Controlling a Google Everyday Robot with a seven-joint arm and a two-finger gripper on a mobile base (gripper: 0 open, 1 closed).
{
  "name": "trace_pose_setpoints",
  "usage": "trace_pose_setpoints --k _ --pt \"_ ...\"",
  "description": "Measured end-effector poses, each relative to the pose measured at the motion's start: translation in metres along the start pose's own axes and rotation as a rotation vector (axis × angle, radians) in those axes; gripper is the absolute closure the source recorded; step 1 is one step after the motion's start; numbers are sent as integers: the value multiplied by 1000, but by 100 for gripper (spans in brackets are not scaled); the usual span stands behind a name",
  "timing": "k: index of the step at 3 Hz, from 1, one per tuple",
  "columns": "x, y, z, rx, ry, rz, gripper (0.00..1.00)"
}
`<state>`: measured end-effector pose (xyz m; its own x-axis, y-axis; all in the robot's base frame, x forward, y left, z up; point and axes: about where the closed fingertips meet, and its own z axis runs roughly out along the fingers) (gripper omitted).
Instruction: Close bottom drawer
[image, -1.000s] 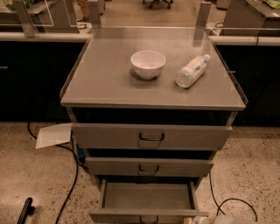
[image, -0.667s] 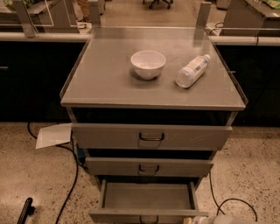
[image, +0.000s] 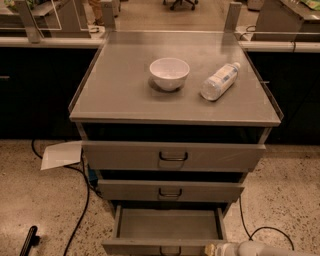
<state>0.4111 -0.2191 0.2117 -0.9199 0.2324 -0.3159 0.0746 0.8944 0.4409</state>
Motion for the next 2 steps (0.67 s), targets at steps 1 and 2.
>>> trace_pose_setpoints --k 1,2 --pt "-8 -2 14 -5 -17 27 100" --pt "-8 -2 14 -5 -17 27 100"
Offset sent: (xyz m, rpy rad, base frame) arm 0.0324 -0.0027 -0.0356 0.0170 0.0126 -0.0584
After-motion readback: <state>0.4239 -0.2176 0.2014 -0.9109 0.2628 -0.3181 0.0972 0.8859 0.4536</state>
